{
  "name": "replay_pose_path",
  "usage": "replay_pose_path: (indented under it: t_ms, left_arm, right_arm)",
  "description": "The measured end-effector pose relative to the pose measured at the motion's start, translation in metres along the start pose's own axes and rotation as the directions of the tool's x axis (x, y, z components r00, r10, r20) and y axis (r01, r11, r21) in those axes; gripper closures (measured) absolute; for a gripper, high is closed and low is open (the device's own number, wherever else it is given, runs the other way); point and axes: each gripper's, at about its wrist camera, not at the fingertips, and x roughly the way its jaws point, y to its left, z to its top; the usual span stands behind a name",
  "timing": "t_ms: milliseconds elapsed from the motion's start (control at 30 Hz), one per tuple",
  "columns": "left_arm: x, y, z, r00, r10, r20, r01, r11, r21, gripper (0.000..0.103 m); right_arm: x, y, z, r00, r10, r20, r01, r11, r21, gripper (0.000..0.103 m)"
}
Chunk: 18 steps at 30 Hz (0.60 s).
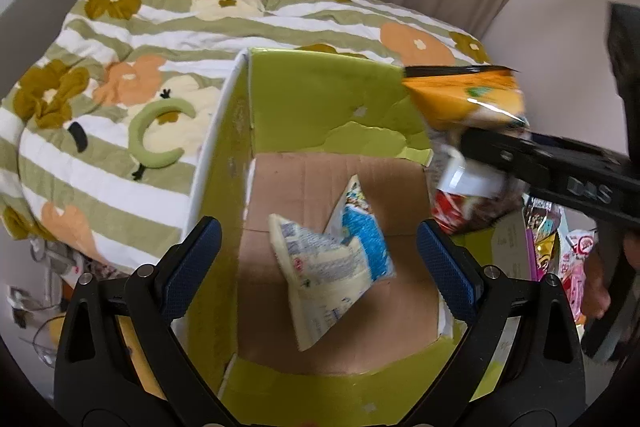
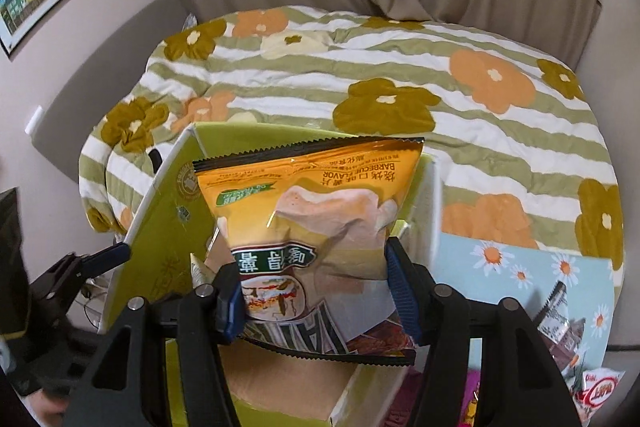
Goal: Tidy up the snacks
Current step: 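Carry both bags over the green box and open both tools to drop them, then move both tools back from the box toward the snack pile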
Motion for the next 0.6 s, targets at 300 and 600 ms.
replay_pose_path:
  t_ms: [300,600]
  left_arm:
    - [-0.007,0.01,-0.008,1.0,0.017,0.006,-0.017,1.0,0.013,0.006]
    - [-0.01,0.014,-0.011,1.0,0.003,0.004,-0.003,1.0,0.026,0.006]
  right_arm:
    - [0.014,0.008,-0.003,0.999,-0.028,0.021,0.028,1.0,-0.003,0.003]
    - [-0.002,0.018,-0.014,0.998,-0.046,0.048,0.046,0.999,0.004,0.003]
